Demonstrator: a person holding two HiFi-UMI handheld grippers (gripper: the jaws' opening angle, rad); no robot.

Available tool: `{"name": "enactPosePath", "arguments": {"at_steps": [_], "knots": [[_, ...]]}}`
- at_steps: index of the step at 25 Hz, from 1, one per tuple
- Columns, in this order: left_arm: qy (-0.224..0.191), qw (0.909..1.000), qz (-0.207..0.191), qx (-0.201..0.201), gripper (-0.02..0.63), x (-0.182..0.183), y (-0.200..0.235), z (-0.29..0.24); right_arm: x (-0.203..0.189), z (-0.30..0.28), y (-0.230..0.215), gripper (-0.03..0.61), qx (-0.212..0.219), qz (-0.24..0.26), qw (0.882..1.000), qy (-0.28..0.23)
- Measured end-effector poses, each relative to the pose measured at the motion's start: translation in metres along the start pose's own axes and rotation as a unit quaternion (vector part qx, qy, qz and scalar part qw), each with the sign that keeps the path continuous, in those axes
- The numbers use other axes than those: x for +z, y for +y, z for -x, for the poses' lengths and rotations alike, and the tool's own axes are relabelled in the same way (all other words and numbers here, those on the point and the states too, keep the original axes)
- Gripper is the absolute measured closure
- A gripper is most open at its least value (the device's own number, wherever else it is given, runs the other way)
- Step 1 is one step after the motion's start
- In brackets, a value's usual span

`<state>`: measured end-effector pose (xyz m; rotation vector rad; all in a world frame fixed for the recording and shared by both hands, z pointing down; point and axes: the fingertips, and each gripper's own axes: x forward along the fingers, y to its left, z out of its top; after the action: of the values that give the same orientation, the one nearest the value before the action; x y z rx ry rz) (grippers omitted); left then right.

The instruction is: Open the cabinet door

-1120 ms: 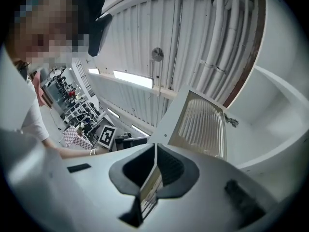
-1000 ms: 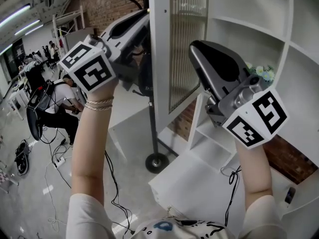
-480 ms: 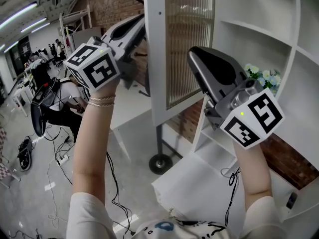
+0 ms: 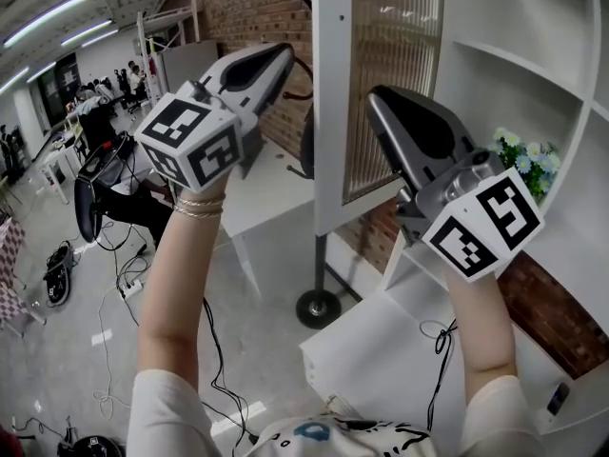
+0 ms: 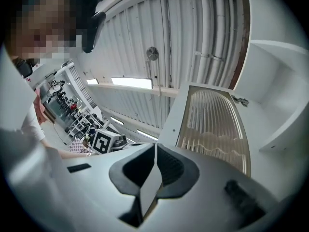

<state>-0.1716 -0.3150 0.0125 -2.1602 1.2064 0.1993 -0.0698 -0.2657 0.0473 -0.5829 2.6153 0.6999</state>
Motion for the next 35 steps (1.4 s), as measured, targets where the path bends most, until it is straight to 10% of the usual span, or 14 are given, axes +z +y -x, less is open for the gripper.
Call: {"name": "enactPosePath", "arguments": {"at_steps": [13,23,35], "knots": [[0.065,0.9911,-0.115,0.016,0.598,-0.020,-0.058,0.064,-0.046,-0.010,0.019,0.549,0.000,-0.011,1.000,0.006],[0.058,0.9952,-0.009,-0.078,0.598,-0.058,-0.154,0.092,-0.108,0.059,0.032,0.549,-0.041,-0.017,0.997,0.066],[0.124,0.9688,0.038,-0.212,0.598,-0.126,-0.263,0.123,-0.161,0.163,0.057,0.549,-0.099,0.004,0.982,0.161]]}}
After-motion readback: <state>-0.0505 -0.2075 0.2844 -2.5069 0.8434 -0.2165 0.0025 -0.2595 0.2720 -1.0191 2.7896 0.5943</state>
